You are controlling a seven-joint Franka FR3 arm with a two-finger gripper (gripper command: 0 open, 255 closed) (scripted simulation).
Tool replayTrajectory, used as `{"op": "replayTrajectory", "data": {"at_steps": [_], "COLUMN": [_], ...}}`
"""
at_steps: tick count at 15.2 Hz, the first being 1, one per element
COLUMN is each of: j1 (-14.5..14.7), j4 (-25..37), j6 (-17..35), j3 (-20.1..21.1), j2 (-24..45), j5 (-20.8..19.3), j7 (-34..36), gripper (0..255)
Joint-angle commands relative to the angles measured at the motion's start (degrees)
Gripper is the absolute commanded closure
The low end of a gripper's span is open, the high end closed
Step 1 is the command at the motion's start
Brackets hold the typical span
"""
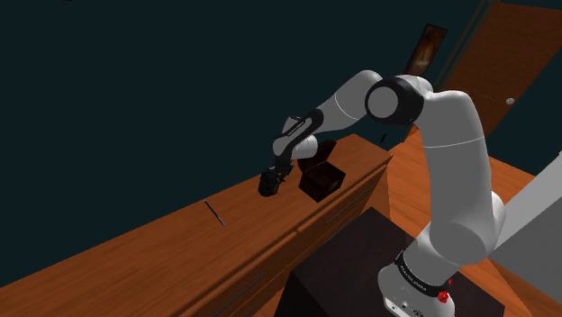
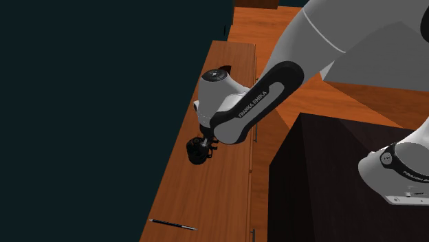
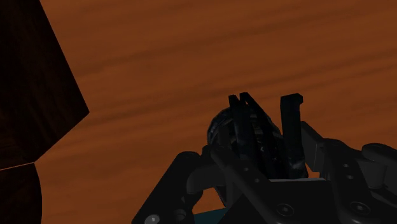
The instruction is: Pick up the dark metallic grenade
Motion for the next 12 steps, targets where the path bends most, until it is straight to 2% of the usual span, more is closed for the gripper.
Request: {"op": "replayTrajectory", "data": {"at_steps": [1, 4, 12], "j1": [0.0, 0.0, 0.5], "j4": [0.0, 0.2, -1.4], "j6": [0.0, -0.1, -3.9], "j3": [0.0, 0.0, -0.7], "j2": [0.0, 0.2, -5.2], "j5": [0.0, 0.0, -0.7], "j7": [0.0, 0.0, 0.8], "gripper": [255, 255, 255]}}
